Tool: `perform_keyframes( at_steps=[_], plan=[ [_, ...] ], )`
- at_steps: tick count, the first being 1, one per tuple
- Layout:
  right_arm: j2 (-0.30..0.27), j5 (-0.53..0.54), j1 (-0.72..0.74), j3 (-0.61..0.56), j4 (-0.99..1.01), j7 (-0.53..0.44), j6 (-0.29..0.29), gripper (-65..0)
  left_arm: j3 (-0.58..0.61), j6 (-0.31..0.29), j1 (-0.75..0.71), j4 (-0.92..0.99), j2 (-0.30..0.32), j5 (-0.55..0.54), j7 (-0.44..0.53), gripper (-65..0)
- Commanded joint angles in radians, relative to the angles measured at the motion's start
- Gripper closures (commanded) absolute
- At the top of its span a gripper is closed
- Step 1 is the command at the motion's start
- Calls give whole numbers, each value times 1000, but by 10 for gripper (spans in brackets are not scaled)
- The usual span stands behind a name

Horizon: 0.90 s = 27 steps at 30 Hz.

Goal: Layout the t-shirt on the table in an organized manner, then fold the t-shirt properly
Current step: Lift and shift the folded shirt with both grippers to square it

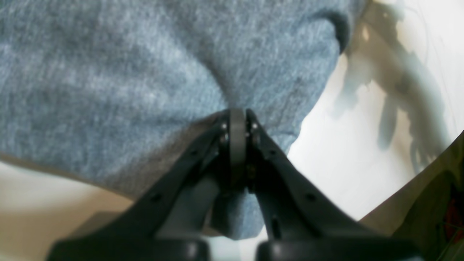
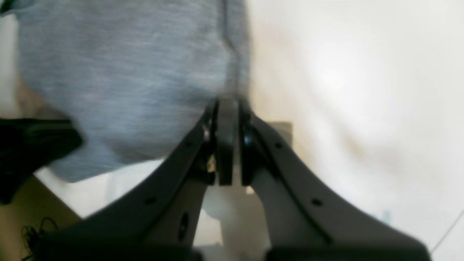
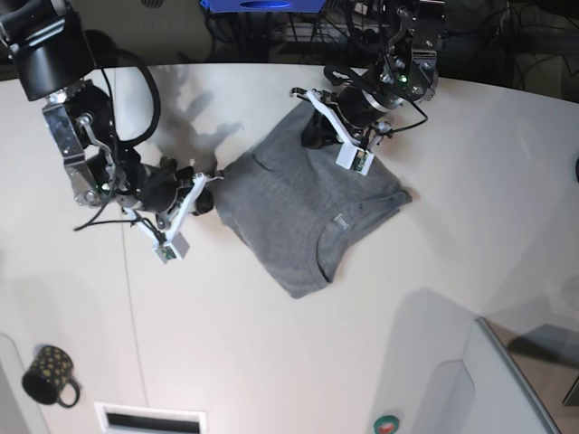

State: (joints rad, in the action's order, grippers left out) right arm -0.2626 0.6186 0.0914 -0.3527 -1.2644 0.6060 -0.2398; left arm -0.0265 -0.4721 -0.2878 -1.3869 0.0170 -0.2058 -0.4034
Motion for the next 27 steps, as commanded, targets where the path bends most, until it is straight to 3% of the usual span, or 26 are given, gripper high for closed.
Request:
perform_keyframes(
  at_steps=[1,8,15,19,24,27],
  plan=[
    [-4,8,18,7,-7,-18,0,-17,-2,-3,2,-10,10,4,4,0],
    [-4,8,28,8,19,-19,0,-17,-5,-3,0,-27,19,-2,4,0],
    [-8,8,-31,39,-214,1,1,-17,-5,0,-9,-184,19,-1,-4,0],
    [1,8,-38,42,-275,55,1,-17,-5,36,-26,-256,34,1,-4,0],
    [61,7,-28,40,-180,45,-7,-17,-3,36,-52,-274,70,1,-4,0],
    [79,7,-17,40,-97,-16,-8,-17,-3,36,-51,-234,71,1,-1,0]
  ],
)
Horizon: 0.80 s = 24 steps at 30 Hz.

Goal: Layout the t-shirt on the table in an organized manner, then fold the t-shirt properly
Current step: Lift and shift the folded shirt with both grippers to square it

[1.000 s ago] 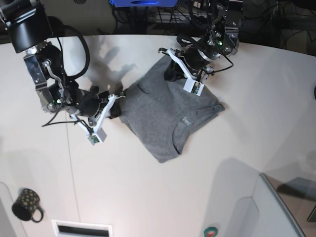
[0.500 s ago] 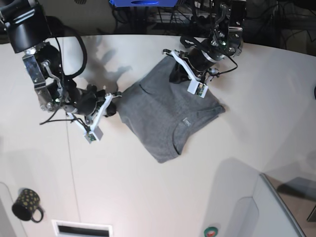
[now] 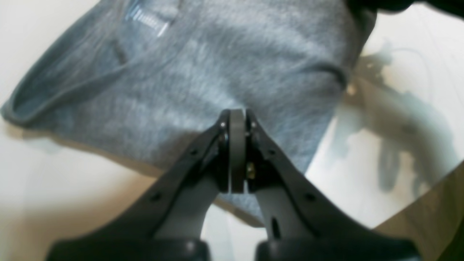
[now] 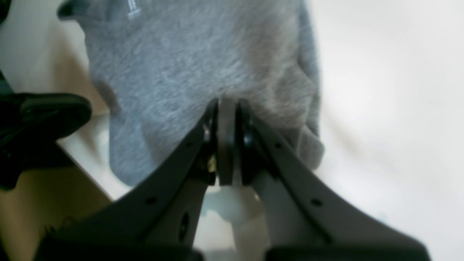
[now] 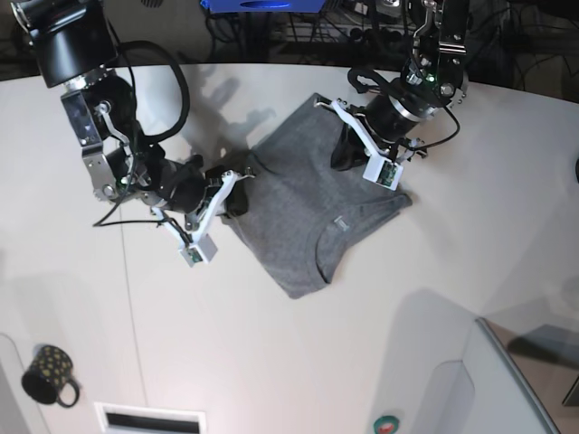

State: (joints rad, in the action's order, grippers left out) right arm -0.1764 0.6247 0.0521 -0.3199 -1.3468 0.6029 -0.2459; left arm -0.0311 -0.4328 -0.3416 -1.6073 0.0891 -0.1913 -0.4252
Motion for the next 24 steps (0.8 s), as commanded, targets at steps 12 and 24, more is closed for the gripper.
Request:
perform_keyframes(
  at_steps=[12,24],
  plan=[
    [-5,2,32,9,106,-116,-2,-17,0,-4,29,63,-1,-15,24,0],
    [-12,-32,104,8,11,-36,4,-17,-142,-4,29,77,8,-10,21,0]
  ],
)
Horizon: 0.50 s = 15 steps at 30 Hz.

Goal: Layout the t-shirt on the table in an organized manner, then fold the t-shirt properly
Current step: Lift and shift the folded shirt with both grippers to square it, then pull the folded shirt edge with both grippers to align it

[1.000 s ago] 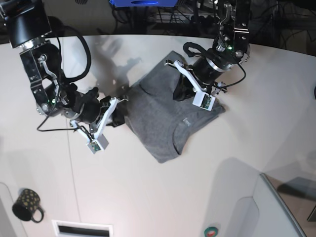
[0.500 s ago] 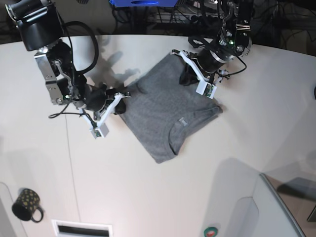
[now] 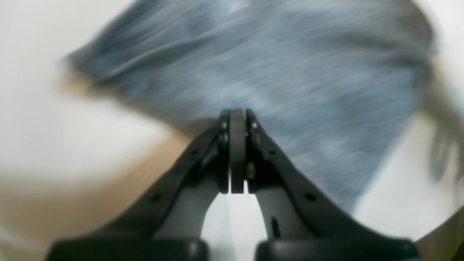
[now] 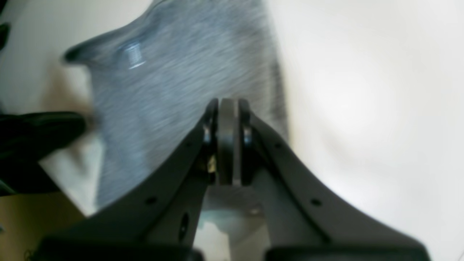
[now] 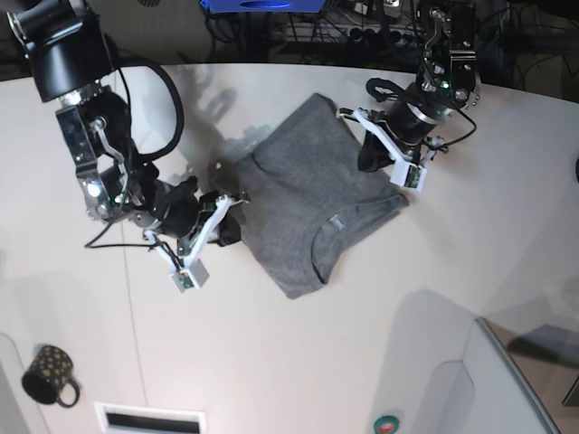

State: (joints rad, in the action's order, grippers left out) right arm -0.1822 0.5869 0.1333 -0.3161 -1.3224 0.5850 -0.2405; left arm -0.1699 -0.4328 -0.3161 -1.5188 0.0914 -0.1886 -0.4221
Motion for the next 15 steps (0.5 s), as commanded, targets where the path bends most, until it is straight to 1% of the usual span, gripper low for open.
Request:
perform_keyframes(
  at_steps=[1,3,4,10,12,15],
  plan=[
    [-4,-20,38,4,17,-18,-3,-17,-13,-4,8,7,18,-13,19,0],
    [0,-78,56,4,68,-18,-6,-17,-23,-4,24,40,41,-13,21,0],
    [0,-89,56,4,79,-18,-6,-17,-23,-4,44,53,46,-13,21,0],
    [3,-92,21,4,88,-18,-6,-17,-21,-2,180,183,47,-12,21,0],
    [3,-95,12,4,94,-20,-1,-17,-18,-2,245,248,41,24,21,0],
    [-1,-97,-2,2,99,-18,0,-17,-18,-2,343,349,14,128,21,0]
  ],
)
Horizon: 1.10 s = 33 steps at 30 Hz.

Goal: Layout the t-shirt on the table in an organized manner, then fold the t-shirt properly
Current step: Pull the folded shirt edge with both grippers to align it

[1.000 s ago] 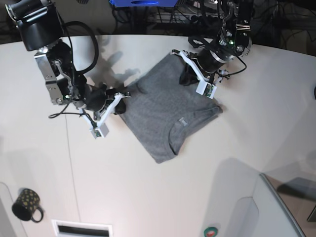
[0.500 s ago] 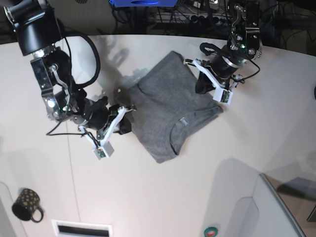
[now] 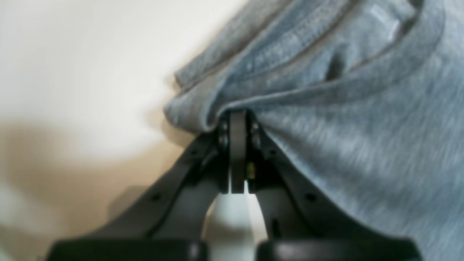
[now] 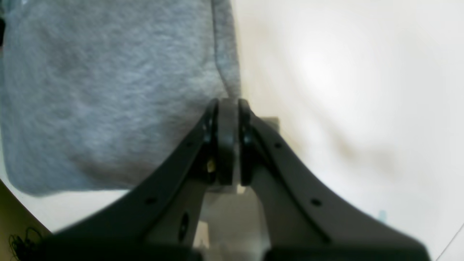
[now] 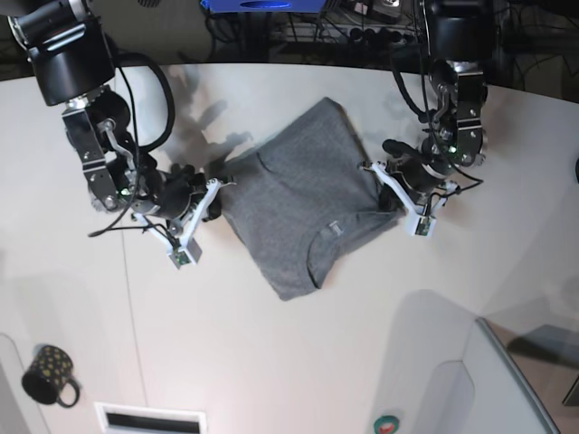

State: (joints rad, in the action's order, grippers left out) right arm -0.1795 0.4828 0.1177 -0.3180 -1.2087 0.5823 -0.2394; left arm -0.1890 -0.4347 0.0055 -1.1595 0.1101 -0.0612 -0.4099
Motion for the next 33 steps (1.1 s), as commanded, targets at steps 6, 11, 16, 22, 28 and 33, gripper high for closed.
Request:
perform_keyframes(
  at_steps=[6,11,16,22,28,33],
  plan=[
    [-7,7,-79,6,-36,-18,-1,-17,3,0,199,155,-48,93,12,0],
    [-8,7,-129,12,-95,-22,1,-15,3,0,307,237,-76,97,12,0],
    [-55,7,-160,12,-225,3,76,-15,-7,0,350,235,-77,90,12,0],
    [-97,9,-237,13,-422,46,110,-17,-11,-3,271,60,-65,88,4,0],
    [-85,9,-301,6,-488,41,110,-17,3,-3,37,-231,-62,-68,1,0],
    [-50,7,-295,4,-488,40,107,-17,56,-5,-126,-264,-63,-190,9,0]
  ],
)
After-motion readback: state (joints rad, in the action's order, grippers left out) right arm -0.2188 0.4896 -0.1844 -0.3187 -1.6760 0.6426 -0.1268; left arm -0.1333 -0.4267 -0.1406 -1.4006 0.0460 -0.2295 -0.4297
